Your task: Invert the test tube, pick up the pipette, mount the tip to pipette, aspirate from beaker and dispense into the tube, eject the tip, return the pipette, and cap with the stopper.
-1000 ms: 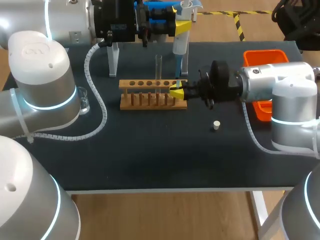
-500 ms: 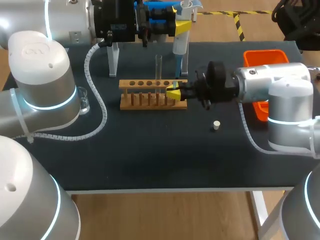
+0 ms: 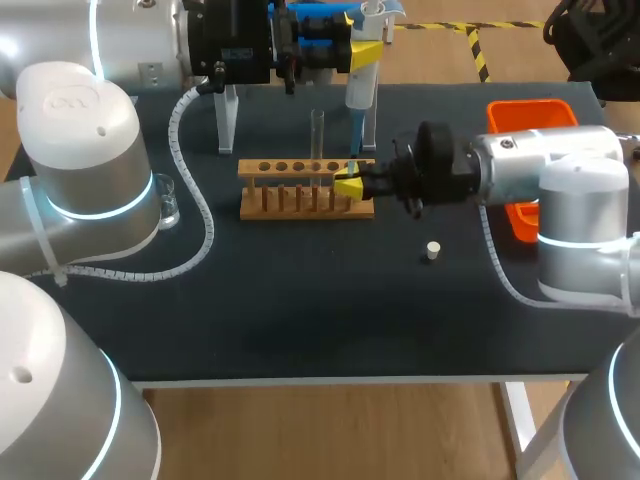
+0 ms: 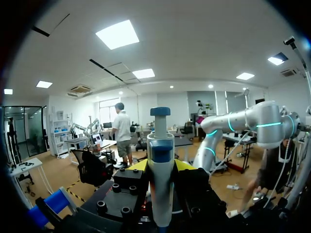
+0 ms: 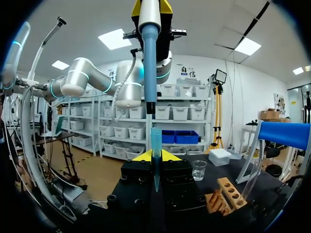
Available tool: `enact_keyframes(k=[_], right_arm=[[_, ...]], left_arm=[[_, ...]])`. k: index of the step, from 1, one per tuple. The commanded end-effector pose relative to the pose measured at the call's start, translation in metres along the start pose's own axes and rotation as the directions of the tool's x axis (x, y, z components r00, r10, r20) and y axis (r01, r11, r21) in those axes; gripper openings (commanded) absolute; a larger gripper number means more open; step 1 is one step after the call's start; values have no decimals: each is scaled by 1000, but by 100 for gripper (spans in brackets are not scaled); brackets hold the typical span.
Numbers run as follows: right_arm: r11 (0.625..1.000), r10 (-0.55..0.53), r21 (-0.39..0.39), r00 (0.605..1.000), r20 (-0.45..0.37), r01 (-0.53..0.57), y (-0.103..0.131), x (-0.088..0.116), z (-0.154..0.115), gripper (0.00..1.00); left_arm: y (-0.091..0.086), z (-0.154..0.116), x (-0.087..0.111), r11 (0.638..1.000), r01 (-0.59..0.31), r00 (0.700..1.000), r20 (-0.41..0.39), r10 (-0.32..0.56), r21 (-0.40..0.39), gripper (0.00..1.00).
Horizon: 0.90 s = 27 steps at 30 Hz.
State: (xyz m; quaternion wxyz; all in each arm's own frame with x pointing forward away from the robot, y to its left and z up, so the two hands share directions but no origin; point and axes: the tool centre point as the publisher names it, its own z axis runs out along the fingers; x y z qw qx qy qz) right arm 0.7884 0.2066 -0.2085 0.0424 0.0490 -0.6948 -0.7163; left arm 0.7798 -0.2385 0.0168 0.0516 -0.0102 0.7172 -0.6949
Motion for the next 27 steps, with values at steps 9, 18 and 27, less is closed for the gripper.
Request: enact_keyframes(k=[9,18,27], right_arm=[[1000,-2,0,1000,0,2,2,5,-4,0],[1000,-2,2,1000,-1,2,2,6,-5,0],[1000,-6,4,1000,-4,6,4,8,-5,0]], left_arm=[[-1,-2,0,1000,0,1000,-4,0,-2,0],[-1,-2,0,1000,0,1000,-4,0,-2,0],[-1,-2,0,1000,0,1000,-4,0,-2,0]])
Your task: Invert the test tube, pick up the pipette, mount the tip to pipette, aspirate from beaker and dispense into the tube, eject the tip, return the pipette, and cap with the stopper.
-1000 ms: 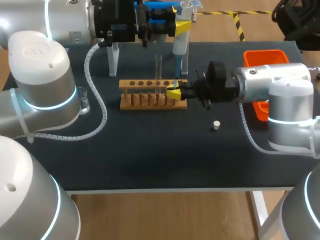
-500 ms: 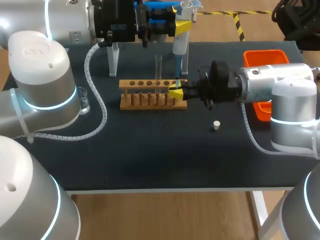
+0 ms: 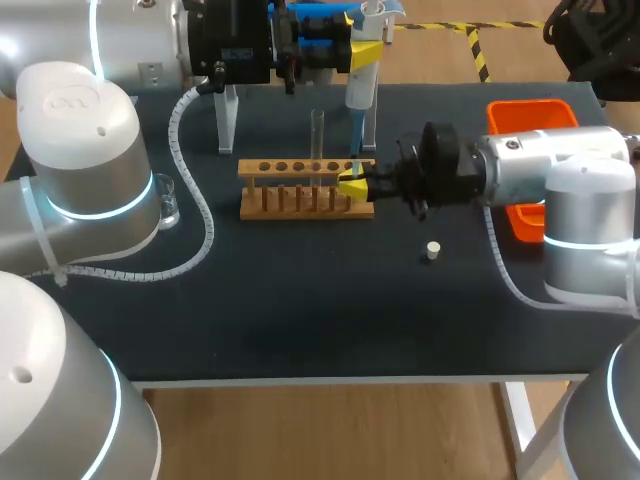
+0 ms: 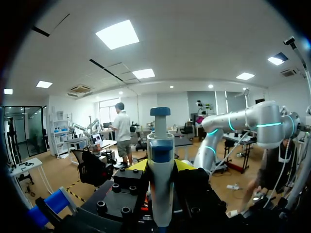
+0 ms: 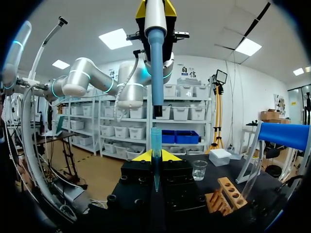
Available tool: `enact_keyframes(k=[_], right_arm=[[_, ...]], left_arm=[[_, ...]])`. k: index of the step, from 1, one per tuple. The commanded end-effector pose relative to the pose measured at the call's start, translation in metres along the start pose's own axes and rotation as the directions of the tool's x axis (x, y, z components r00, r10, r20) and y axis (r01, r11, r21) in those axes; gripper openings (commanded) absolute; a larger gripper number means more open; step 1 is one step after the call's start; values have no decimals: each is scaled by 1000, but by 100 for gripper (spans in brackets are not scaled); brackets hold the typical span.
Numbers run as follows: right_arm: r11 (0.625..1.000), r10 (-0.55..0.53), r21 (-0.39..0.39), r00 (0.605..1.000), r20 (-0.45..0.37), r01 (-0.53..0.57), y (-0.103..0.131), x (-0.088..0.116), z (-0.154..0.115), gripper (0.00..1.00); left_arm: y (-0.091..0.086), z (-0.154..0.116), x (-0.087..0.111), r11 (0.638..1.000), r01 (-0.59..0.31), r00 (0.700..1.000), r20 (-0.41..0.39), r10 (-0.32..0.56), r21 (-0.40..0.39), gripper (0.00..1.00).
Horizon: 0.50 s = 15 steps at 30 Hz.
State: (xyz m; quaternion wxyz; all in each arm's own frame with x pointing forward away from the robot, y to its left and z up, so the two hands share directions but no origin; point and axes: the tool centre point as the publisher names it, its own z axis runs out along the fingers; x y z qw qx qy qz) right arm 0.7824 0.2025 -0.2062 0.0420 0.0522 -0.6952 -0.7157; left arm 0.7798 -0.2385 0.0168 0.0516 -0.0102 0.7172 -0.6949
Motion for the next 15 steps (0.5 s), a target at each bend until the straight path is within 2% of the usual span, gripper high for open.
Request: enact_keyframes(k=[1,15], right_arm=[[1000,-1,1,1000,0,1,1,2,-1,0],[1000,-7,0,1000,-3,7,4,4,0,0]], left_arm=[[-1,-2,0,1000,0,1000,-4,0,-2,0],[-1,-2,0,1000,0,1000,-4,0,-2,0]])
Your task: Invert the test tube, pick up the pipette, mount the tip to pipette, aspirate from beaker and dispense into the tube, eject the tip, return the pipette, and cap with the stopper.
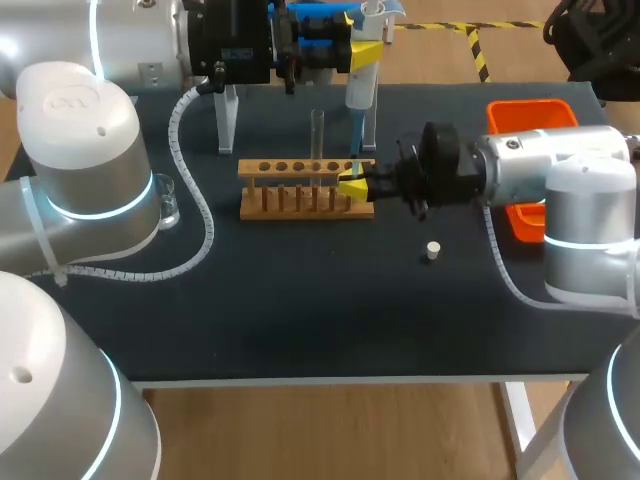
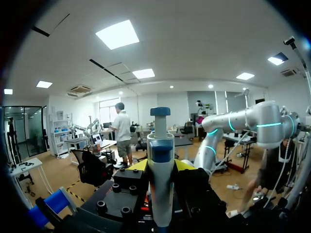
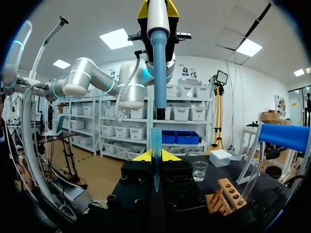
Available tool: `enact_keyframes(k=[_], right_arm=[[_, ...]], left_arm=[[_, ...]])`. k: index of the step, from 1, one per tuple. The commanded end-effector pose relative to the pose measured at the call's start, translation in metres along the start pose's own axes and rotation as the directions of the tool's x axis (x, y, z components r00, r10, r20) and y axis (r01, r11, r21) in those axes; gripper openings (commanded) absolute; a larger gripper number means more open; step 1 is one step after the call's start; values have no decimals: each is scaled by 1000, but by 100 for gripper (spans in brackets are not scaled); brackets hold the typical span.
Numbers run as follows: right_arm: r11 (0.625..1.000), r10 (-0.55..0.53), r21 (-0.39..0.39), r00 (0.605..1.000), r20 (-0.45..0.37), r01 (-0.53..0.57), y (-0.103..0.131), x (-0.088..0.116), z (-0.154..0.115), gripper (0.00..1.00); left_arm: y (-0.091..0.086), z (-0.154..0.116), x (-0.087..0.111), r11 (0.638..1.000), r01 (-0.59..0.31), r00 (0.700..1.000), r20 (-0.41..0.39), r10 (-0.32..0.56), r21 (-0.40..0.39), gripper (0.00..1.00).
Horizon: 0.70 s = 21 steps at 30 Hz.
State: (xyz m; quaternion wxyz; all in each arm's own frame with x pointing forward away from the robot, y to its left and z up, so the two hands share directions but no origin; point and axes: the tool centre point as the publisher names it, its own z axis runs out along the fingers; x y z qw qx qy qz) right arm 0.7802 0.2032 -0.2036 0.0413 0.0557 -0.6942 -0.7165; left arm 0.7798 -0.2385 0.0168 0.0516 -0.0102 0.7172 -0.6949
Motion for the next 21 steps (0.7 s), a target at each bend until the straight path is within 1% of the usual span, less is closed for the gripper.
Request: enact_keyframes(k=[1,21], right_arm=[[1000,-1,3,1000,0,1,2,2,-2,0],[1000,-9,8,1000,-6,9,7,4,0,0]], left_arm=[[-1,-2,0,1000,0,1000,-4,0,-2,0],[-1,-2,0,1000,0,1000,-4,0,-2,0]])
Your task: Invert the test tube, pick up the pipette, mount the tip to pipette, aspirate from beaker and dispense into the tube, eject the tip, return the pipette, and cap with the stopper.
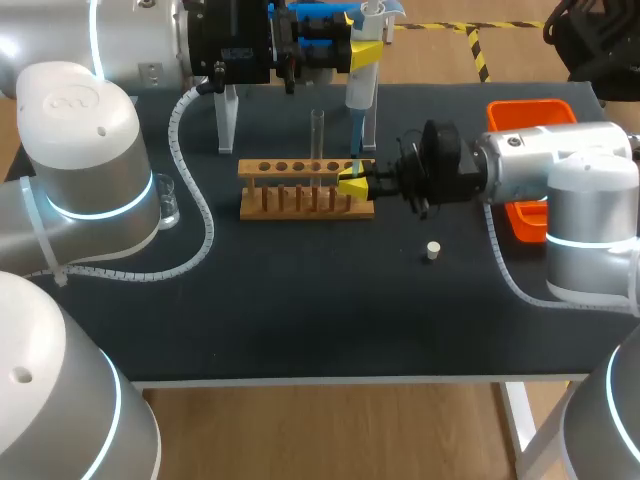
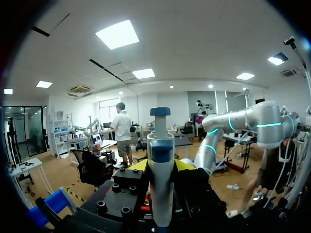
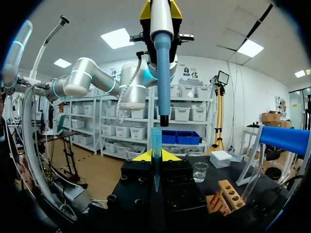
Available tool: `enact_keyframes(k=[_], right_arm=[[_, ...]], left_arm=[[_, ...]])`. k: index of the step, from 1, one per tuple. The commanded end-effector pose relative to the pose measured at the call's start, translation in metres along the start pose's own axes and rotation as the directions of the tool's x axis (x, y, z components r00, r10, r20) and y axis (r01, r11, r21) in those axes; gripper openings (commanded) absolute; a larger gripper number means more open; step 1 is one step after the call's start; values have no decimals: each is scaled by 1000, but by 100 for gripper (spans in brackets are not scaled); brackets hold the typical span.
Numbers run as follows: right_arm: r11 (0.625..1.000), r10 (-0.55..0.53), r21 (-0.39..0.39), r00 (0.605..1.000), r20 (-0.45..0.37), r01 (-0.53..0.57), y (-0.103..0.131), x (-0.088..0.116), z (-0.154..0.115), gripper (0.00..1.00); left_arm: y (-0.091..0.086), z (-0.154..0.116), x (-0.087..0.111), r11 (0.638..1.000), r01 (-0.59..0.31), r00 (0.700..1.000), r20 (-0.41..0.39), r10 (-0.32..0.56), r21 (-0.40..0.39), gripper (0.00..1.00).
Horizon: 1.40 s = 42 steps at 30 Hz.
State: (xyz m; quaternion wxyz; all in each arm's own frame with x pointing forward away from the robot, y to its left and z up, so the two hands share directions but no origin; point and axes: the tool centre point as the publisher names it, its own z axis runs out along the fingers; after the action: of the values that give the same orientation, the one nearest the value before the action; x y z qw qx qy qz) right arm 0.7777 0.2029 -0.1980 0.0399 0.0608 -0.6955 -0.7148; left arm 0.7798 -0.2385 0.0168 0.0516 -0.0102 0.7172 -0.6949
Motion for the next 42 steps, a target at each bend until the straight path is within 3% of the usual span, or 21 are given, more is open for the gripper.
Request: enact_keyframes(k=[1,42], right_arm=[[1000,-1,3,1000,0,1,1,1,-1,0],[1000,0,-6,1000,10,0,4,-8,0,0]], left_arm=[[-1,-2,0,1000,0,1000,-4,0,-2,0],[-1,-2,0,1000,0,1000,-4,0,-2,0]])
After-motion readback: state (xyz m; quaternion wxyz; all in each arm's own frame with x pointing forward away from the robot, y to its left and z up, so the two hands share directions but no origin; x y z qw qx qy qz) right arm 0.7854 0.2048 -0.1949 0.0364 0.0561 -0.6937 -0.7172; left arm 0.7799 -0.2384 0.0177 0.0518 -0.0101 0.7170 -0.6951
